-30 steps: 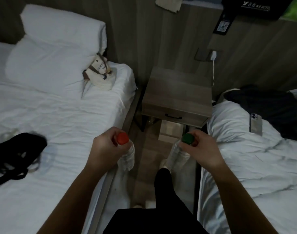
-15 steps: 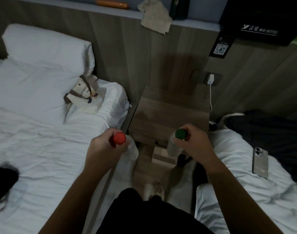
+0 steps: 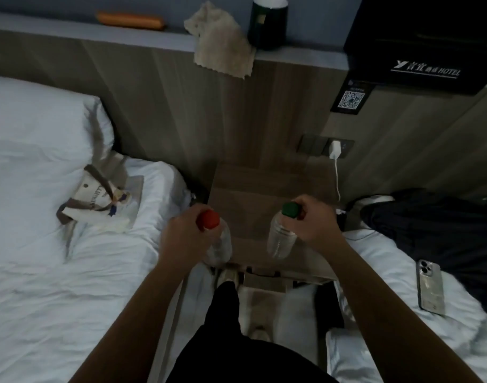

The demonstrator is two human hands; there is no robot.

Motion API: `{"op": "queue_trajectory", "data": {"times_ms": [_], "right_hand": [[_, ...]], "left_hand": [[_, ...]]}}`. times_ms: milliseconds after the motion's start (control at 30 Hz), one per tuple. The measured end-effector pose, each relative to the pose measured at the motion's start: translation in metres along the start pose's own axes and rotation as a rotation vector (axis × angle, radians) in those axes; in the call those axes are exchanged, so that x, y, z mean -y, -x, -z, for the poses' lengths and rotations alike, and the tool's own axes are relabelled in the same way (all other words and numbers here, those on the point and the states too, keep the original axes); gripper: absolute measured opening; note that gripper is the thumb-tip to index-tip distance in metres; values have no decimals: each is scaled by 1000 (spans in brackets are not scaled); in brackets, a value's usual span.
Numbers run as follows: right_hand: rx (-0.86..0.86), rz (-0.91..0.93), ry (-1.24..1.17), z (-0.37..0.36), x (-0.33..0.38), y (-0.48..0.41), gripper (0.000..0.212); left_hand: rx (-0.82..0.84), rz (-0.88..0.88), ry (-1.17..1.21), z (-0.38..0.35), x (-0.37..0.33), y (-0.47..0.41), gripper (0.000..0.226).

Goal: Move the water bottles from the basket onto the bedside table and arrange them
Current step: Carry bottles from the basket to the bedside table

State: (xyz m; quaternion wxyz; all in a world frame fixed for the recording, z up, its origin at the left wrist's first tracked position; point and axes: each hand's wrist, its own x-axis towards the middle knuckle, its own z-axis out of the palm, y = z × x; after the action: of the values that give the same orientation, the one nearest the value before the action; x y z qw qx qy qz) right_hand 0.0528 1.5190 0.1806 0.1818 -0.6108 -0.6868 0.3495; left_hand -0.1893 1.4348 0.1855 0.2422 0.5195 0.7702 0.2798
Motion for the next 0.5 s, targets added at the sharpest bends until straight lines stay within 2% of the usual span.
{"op": "queue_trajectory", "data": {"times_ms": [167,300,400,500], "right_hand": [[-7,-86,101,-13,19,-71,25],[-15,-165,91,-29,26,-124,31],[-47,-185,68,-40,32,-163,33],[-52,-219,49,-50,37,-198,33]], "left_hand": [[104,-86,49,-8,6,-92,32],[229,-71,84,-13,6,-163,29],[225,-99,114,-22,8,-208,34],[216,-128,120,-31,4,-246,24]]}}
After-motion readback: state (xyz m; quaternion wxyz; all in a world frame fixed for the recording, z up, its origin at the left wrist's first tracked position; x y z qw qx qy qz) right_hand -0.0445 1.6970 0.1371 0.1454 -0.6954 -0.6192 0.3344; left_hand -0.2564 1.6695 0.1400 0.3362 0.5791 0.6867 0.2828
